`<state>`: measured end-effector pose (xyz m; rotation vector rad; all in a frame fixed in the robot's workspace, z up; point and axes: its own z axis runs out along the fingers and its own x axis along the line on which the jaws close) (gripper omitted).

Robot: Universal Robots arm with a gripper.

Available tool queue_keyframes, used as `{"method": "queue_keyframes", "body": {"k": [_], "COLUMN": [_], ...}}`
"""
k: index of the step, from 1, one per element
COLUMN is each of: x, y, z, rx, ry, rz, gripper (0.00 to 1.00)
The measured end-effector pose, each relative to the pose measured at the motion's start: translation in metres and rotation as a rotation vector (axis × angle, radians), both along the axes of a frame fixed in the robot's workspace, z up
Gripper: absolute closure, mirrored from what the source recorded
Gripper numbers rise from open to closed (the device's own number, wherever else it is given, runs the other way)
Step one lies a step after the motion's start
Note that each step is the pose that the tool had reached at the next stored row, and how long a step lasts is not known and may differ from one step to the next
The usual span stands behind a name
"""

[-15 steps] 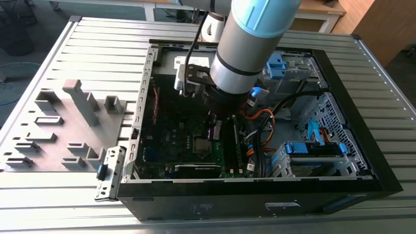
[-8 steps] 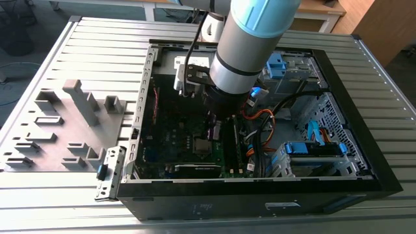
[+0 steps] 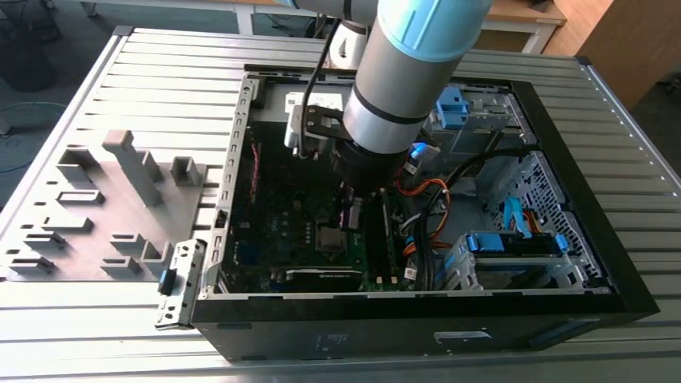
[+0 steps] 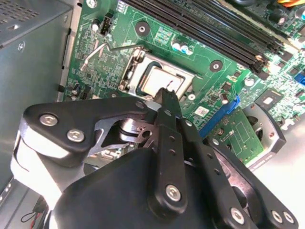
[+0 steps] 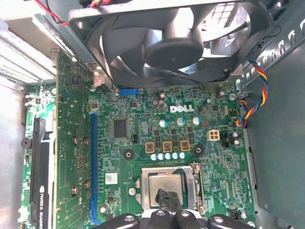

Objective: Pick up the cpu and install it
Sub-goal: 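Install the first cpu locking lever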

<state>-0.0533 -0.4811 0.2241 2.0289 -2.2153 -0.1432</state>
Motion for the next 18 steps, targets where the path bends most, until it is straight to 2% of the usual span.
{"method": "queue_keyframes", "body": {"k": [4,5,7,9,10,15,16,18], "x": [0.0000,0.0000,0.0000,0.0000,0.0000,0.0000,0.0001,0.0000], "y": [0.0000,0.0000,0.0000,0.0001,0.0001,0.0000,-0.0001,0.0001], "z": [0.0082,0.0099,0.0113,0.0120,0.0125,0.0126,0.0127,0.0126], "rx": [0.0049,0.0085,0.0261,0.0496,0.0580,0.0614,0.0726,0.1089], "ry": [0.0000,0.0000,0.0000,-0.0007,-0.0008,-0.0009,-0.0022,-0.0052], "rz": [0.000,0.000,0.000,0.000,0.000,0.000,0.000,0.000], "gripper": [0.89,0.89,0.89,0.89,0.89,0.89,0.89,0.89]}}
